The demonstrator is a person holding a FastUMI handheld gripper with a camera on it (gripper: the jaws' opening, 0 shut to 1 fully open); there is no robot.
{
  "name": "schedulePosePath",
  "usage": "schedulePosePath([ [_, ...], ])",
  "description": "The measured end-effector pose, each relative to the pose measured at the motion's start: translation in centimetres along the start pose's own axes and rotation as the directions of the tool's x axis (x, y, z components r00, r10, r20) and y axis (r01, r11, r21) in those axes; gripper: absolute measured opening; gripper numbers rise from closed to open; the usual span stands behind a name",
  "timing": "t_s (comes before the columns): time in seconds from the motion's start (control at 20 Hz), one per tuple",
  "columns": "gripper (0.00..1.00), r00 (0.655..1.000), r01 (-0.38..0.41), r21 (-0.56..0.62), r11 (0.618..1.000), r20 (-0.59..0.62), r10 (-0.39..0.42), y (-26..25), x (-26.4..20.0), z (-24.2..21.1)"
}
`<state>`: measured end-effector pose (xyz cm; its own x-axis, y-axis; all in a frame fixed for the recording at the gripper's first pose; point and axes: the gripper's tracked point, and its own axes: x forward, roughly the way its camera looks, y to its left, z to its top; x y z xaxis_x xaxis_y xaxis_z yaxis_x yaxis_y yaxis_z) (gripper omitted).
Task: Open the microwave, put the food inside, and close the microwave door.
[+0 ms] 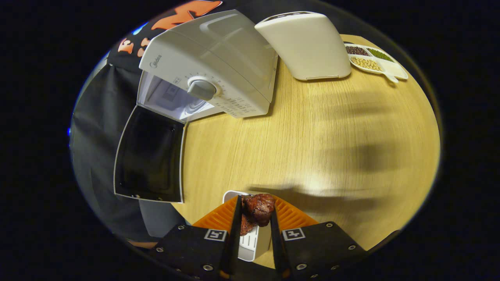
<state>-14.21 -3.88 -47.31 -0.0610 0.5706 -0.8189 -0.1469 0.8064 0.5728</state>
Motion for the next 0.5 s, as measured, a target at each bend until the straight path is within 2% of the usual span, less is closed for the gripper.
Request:
schedulePosePath([
  [0.05, 0.27, 1.0, 0.001, 0.027, 1.0, 0.012, -0.001, 0.0, -0.5, 0.2],
  [0.15, 0.18, 1.0, -0.002, 0.062, 0.998, 0.025, 0.001, 0.4, -1.1, 0.3],
  [0.3, 0.14, 0.998, 0.008, 0.076, 0.997, 0.057, -0.012, 1.3, -2.2, 0.3],
  [0.5, 0.14, 0.992, 0.028, 0.088, 0.996, 0.122, -0.038, 3.1, -3.3, 0.1],
])
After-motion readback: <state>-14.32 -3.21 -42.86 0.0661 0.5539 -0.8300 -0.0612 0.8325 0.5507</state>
